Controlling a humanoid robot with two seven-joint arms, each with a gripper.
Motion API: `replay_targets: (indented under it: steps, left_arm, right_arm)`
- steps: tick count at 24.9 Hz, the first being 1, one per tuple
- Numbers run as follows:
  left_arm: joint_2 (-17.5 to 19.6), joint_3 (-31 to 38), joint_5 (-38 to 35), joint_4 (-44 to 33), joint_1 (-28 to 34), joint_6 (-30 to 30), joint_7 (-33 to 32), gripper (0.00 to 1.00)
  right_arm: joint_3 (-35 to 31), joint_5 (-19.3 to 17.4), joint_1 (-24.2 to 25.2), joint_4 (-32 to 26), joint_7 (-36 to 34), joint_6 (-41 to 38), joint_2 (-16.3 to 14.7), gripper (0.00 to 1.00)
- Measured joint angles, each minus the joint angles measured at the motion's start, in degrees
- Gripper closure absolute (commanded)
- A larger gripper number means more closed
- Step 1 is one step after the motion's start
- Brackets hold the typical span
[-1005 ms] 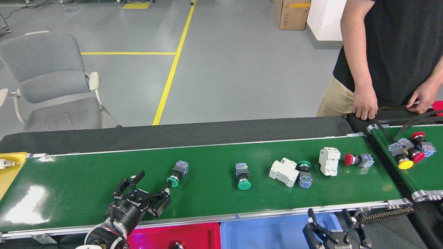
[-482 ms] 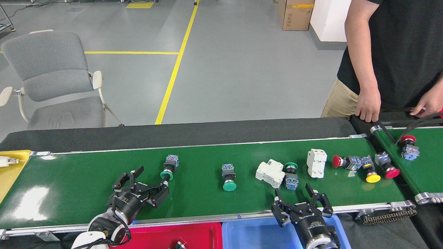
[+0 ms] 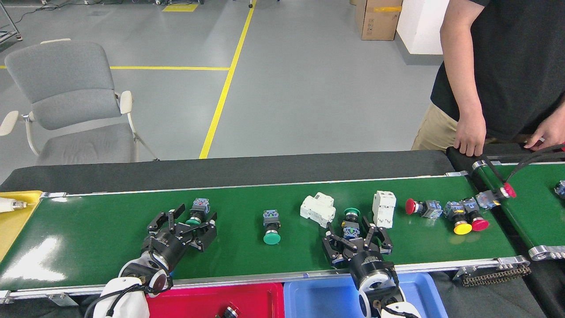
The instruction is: Pick switch part from conveyor to tray
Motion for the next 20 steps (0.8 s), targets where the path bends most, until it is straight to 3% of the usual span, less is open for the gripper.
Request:
replay_targets:
  steps: [3, 6, 9, 10, 11, 12, 13, 18, 20]
  left_arm:
    - [0.0, 0.1, 0.6, -0.3, 0.4, 0.3, -0.1, 0.99]
    - [0.1, 0.0, 1.3, -6.3, 3.8, -4.6, -0.1, 0.99]
    - [1.8, 0.3, 1.4, -19.9, 13.2, -15.3, -0.1, 0.93]
    - [2.6, 0.7, 1.4, -24.3, 16.8, -19.0, -0.1, 0.84]
    - [3.4, 1.4, 1.4, -27.7, 20.3, -21.3, -0.1, 0.61]
    - [3.7, 2.6, 1.4, -30.1, 23.1, -22.6, 0.0, 0.27]
    - [3.7, 4.4, 1.3, -32.3, 26.0, -23.9, 0.0, 0.00]
    - [1.7, 11.1, 1.3, -37.5, 33.9, -25.7, 0.1, 0.00]
    - [0.3, 14.7, 1.3, -38.6, 35.6, -25.8, 0.1, 0.00]
  right_arm:
    - [0.2, -0.4, 0.0, 0.0, 0.0, 0.2, -0.7, 0.96]
    - [0.2, -1.6, 0.4, -1.0, -0.1, -0.2, -1.5, 0.98]
    - [0.2, -4.3, 0.7, -3.8, -0.1, -2.1, -4.5, 0.98]
    - [0.1, -5.3, 0.7, -4.9, -0.1, -3.3, -5.0, 0.98]
    - [0.1, -6.0, 0.9, -6.2, -0.1, -4.7, -5.4, 0.98]
    - [0.1, -6.2, 1.3, -7.4, -0.1, -6.9, -5.6, 0.98]
    - [0.2, -6.4, 2.0, -8.5, -0.1, -9.7, -5.7, 0.98]
    - [0.6, -6.0, 7.9, -17.3, -0.1, -26.9, -5.7, 0.98]
    - [3.1, -4.8, 9.3, -19.0, -0.1, -32.1, -5.7, 0.86]
